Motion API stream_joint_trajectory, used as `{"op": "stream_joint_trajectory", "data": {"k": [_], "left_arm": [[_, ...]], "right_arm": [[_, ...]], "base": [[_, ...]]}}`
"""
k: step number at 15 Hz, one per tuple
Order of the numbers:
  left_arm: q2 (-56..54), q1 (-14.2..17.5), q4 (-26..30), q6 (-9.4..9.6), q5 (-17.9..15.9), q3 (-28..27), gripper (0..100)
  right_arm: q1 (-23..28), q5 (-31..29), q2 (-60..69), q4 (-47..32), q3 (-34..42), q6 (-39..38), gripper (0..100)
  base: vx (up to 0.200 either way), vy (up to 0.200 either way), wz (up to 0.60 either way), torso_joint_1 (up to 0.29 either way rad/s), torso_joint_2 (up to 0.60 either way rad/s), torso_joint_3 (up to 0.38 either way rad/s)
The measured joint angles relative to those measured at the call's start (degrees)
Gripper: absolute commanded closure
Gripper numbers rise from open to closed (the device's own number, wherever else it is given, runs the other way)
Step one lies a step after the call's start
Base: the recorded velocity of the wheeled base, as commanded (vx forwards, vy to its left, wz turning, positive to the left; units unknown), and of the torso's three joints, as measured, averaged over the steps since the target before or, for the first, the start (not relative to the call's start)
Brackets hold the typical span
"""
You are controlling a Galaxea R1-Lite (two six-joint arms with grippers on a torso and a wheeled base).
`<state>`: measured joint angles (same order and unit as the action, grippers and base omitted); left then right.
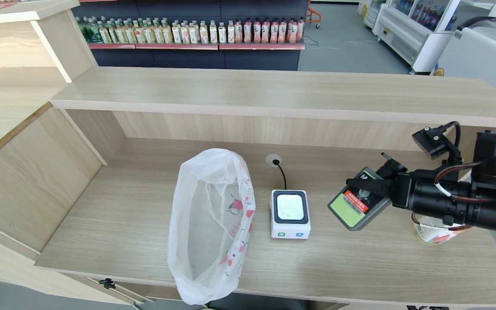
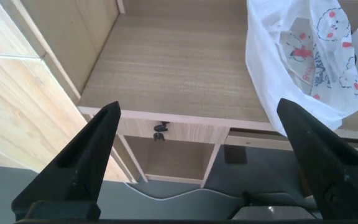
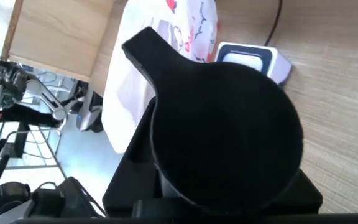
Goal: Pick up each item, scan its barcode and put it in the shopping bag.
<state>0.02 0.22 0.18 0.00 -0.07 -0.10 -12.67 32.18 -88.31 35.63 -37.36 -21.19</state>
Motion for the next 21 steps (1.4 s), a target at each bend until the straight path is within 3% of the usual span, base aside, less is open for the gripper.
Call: {"op": "stream_joint_trajectory", "data": {"k": [7, 11, 21], "left_arm": [[0.0, 0.0, 0.0, 0.07, 0.0, 0.0, 0], [0.0, -0.06, 0.0, 0.1, 0.0, 0.0, 0], [0.0, -0.01, 0.0, 0.1, 0.0, 0.0, 0]], "right_arm": [[-0.52, -4.05, -5.96, -0.06, -2.57, 7.29, 100], [-1.33, -6.08, -11.5, 4.22, -5.94, 8.57, 100], [-2.6, -6.7, -24.26, 8.81, -11.56, 14.26, 100]], "base": [[0.0, 0.0, 0.0, 0.0, 0.0, 0.0], [0.0, 0.0, 0.0, 0.0, 0.0, 0.0], [0.0, 0.0, 0.0, 0.0, 0.0, 0.0]]}}
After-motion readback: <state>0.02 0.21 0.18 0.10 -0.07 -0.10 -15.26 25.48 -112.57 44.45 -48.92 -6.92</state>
